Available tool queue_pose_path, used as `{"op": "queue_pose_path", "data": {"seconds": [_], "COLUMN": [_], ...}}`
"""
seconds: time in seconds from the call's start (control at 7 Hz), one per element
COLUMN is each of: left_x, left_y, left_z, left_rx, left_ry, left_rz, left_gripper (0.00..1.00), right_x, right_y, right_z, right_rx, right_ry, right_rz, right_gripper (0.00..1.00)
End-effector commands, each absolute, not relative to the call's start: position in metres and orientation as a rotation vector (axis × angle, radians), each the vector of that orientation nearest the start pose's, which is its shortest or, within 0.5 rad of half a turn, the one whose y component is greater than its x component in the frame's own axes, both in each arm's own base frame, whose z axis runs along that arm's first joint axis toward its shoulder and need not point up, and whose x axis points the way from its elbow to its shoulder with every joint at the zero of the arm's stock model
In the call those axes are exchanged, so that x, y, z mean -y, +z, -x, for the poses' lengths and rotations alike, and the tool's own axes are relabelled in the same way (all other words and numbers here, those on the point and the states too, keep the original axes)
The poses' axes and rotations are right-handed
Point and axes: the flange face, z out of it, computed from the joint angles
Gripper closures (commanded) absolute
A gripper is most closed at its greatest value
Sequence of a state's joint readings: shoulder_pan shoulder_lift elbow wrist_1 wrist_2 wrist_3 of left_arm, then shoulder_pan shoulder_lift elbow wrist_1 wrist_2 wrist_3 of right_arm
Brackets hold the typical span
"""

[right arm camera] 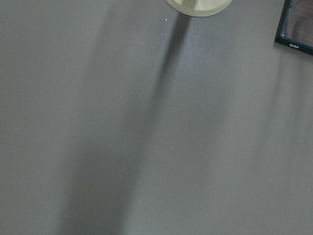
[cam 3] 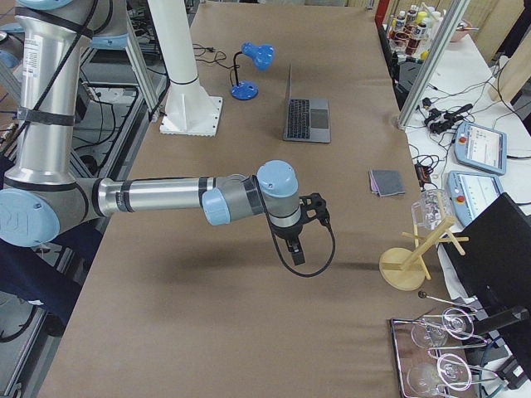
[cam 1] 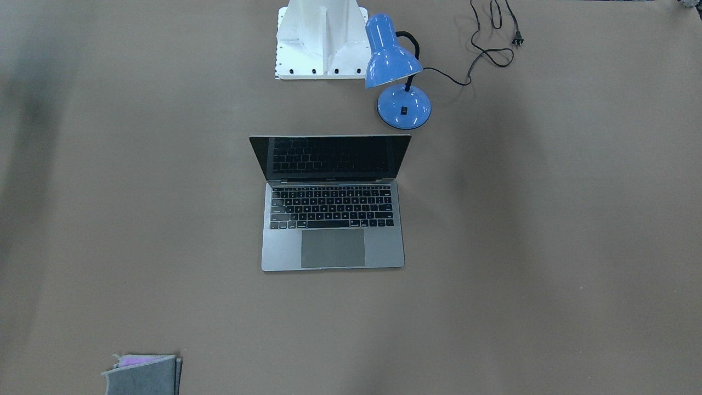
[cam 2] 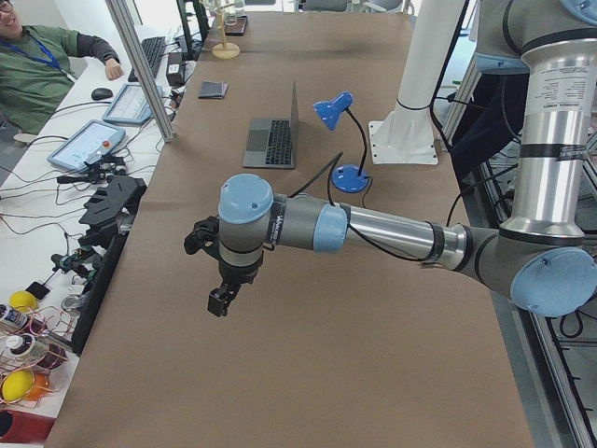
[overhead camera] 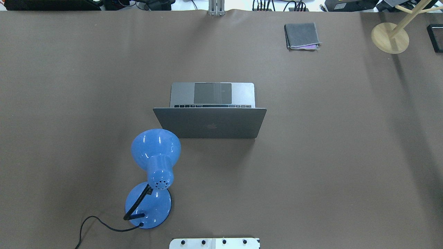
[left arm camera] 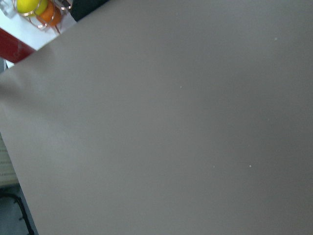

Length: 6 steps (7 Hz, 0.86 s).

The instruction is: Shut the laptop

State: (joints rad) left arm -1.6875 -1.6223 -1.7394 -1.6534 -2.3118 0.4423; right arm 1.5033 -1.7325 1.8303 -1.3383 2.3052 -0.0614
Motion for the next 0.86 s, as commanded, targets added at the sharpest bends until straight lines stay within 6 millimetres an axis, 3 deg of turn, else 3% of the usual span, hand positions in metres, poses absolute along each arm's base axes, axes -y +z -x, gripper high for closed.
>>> {"op": "queue_pose_path", "data": {"seconds": [0.0,0.14,0.29,0.43,0.57,0.71], "left_x": [0.518,0.522,0.529,0.528,0.526,0.524], "left_y": [0.516,0.507,0.491,0.472,0.45,0.438], "left_z": [0.1,0.085,0.049,0.037,0.01,-0.028], "left_rx": [-0.788,-0.815,-0.842,-0.936,-1.018,-1.071], "left_ry": [0.426,0.418,0.439,0.312,0.264,0.25], "left_rz": [-0.535,-0.552,-0.576,-0.562,-0.57,-0.523], "left_gripper": [0.02,0.02,0.02,0.02,0.02,0.02], "right_x": [0.449,0.449,0.457,0.453,0.448,0.44], "right_y": [0.567,0.557,0.523,0.492,0.472,0.448], "right_z": [-0.03,-0.028,-0.015,0.015,0.035,0.056], "right_rx": [0.804,0.827,0.858,0.885,0.908,0.924], "right_ry": [-0.257,-0.246,-0.183,-0.138,-0.101,-0.049], "right_rz": [-0.326,-0.332,-0.329,-0.298,-0.27,-0.242], "right_gripper": [0.0,0.0,0.0,0.0,0.0,0.0]}}
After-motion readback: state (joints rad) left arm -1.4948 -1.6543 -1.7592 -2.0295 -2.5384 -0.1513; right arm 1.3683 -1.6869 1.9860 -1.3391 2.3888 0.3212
